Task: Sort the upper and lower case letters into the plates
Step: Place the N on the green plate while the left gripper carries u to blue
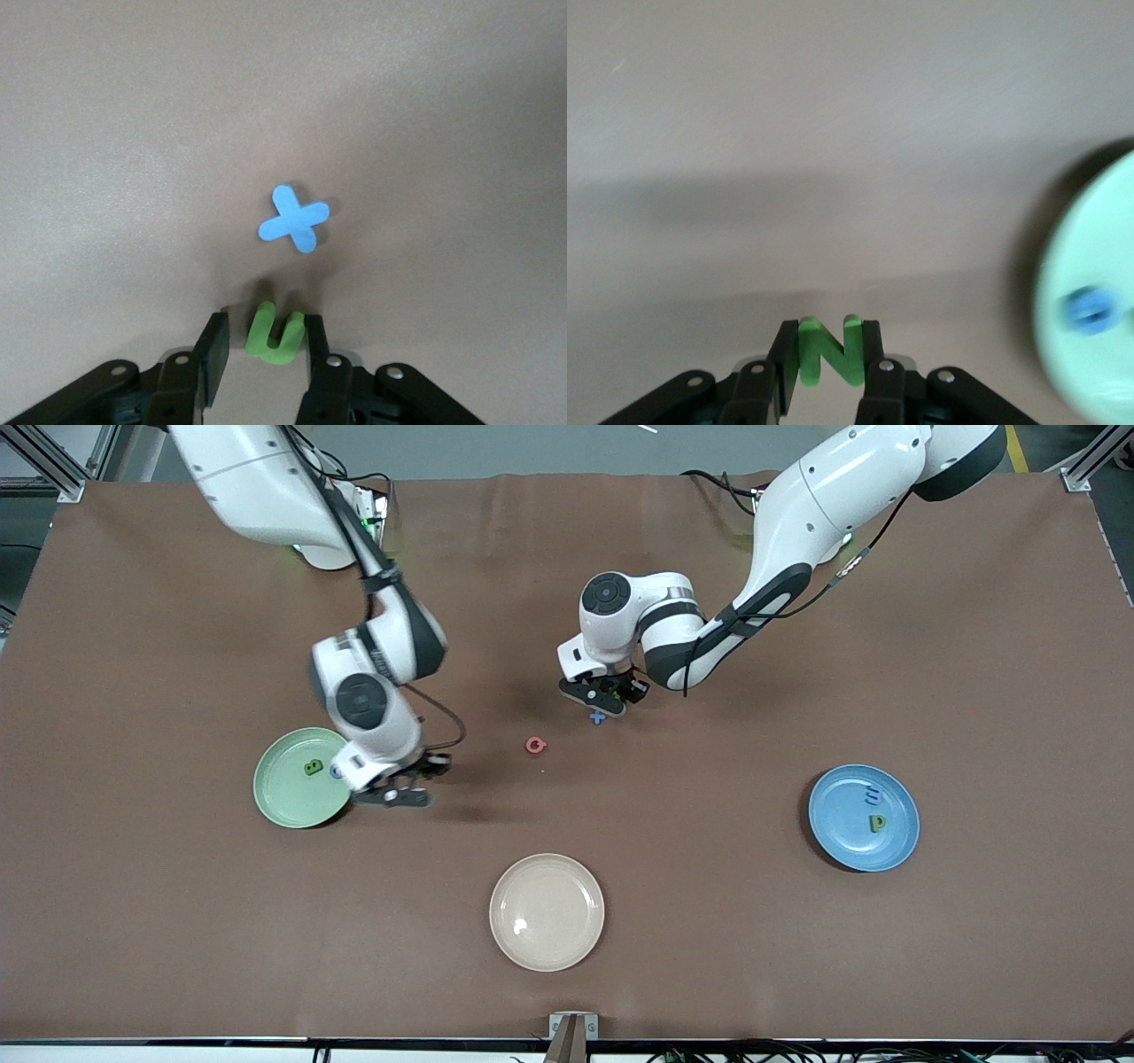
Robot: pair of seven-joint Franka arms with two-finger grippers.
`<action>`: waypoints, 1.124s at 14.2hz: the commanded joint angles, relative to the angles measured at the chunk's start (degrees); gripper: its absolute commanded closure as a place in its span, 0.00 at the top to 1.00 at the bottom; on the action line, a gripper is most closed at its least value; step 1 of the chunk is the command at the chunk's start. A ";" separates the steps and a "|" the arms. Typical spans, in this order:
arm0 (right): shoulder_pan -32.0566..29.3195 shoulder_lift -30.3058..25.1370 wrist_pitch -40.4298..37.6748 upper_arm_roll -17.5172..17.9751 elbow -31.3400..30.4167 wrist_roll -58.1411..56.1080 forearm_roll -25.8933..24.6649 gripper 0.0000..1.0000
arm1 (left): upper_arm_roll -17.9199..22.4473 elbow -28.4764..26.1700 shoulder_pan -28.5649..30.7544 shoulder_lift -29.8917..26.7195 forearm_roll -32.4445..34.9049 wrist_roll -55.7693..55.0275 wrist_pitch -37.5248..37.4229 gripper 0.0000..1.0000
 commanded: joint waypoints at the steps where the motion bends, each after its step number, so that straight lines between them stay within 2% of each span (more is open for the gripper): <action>1: -8.85 -3.46 -2.70 1.38 -1.46 -10.16 -1.04 0.00 | 0.37 0.55 -0.36 0.47 1.01 -0.73 0.64 0.37; 4: -16.59 -3.82 -2.36 1.38 -2.60 -20.88 -1.04 0.00 | 0.45 0.55 -0.45 0.82 1.01 -0.73 1.52 0.37; 6: -19.77 -4.08 -0.09 1.56 -5.49 -24.77 -0.86 0.00 | 0.54 0.55 -0.45 0.82 1.09 -0.64 1.61 0.36; 10: -20.92 -4.52 7.56 1.47 -12.70 -25.40 -0.86 0.00 | 0.54 0.55 -0.36 0.82 1.09 -0.55 1.61 0.26; 16: -23.20 -6.63 9.68 1.47 -18.24 -28.64 -0.86 0.01 | 0.45 0.55 0.08 0.47 1.45 -0.02 1.61 0.09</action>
